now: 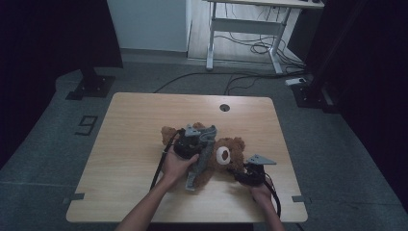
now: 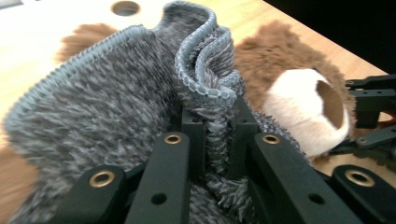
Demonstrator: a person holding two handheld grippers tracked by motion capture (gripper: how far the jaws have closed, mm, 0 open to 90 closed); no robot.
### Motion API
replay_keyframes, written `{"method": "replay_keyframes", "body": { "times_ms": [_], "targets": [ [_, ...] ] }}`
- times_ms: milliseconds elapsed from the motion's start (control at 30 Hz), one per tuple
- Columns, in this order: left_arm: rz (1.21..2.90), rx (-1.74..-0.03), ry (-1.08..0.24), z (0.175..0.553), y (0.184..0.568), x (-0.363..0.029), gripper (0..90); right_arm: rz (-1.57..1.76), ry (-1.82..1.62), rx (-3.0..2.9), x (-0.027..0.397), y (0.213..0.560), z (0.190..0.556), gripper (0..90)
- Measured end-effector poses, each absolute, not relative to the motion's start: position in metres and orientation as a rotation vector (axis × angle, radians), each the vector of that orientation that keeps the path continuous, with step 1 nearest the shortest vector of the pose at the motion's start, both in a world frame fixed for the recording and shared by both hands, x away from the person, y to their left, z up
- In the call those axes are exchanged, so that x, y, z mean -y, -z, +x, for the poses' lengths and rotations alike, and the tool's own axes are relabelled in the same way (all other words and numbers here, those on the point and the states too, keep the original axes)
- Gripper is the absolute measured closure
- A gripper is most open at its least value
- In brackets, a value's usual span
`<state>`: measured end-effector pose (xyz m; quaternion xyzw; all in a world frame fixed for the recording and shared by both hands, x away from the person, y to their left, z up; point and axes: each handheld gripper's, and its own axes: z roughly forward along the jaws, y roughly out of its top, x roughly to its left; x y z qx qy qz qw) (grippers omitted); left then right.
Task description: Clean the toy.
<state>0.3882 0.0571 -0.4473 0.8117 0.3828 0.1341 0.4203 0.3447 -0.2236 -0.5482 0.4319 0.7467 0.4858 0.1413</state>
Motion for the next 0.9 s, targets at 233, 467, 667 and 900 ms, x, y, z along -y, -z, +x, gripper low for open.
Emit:
{"method": "replay_keyframes", "body": {
  "times_ms": [233,467,667,900],
  "targets": [
    [1.958,-1.026,-0.342,0.379,0.443,-0.094,80.6,1.257,-1.408,-2.159,0.224,0.548,0.345,49.8],
    [1.966,-0.877,-0.277,0.374,0.420,-0.039,80.7,1.271,-1.411,-2.159,0.225,0.548,0.345,49.8],
    [2.031,-0.750,-0.262,0.380,0.407,0.044,80.7,1.265,-1.415,-2.154,0.225,0.548,0.346,49.8],
    [2.182,-0.823,-0.229,0.405,0.445,0.090,80.5,1.273,-1.421,-2.146,0.225,0.549,0.346,49.9]
  ]
}}
